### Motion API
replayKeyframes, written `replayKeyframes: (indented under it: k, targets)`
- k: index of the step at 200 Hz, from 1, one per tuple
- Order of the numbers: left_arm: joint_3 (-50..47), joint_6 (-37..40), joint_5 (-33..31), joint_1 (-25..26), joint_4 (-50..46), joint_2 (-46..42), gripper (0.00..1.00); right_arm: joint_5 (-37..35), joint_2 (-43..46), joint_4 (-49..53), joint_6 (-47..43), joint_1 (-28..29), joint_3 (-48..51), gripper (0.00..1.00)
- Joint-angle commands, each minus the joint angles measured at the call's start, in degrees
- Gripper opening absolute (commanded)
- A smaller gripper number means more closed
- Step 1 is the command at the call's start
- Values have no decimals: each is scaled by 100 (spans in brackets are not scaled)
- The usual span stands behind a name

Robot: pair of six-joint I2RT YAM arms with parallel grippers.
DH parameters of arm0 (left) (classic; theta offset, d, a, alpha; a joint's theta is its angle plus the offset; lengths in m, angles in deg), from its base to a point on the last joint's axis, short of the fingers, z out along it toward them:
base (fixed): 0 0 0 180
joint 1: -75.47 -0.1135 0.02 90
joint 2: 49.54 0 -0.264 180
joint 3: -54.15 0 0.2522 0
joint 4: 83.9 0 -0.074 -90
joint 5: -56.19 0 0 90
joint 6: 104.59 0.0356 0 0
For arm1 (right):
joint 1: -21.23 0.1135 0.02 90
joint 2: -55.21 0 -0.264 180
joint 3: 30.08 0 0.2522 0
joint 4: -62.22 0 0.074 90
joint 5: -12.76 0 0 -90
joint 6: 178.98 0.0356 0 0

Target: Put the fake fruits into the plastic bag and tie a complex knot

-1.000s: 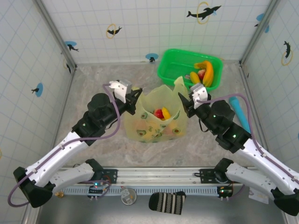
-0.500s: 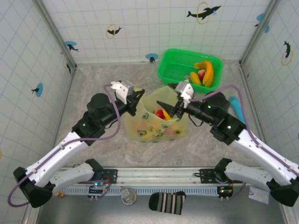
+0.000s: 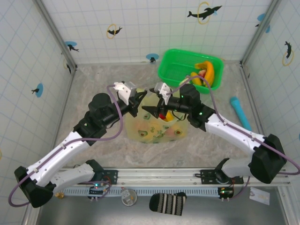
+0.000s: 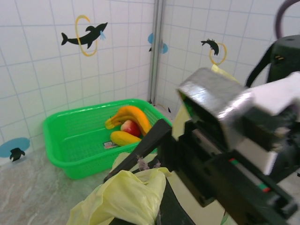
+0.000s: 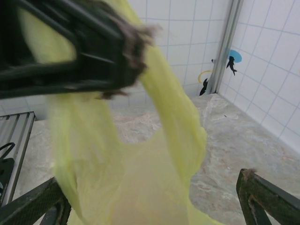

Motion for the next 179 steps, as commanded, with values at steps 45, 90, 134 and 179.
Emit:
replayKeyframes:
  k: [45, 90, 134, 179]
  targets:
    - [-78, 256, 574, 33, 281, -199, 0, 706, -901, -1132, 552, -203, -520, 77]
    - [-132, 258, 250, 33, 205, -250, 25, 1759, -1021, -1709, 1063, -375, -491, 19]
    - [-450, 660, 316, 24, 367, -821, 82, 2322, -854, -1754, 945, -402, -283, 7]
    - [-981, 1362, 840, -294, 623, -927, 75, 2663, -757, -1580, 655, -384, -171, 12]
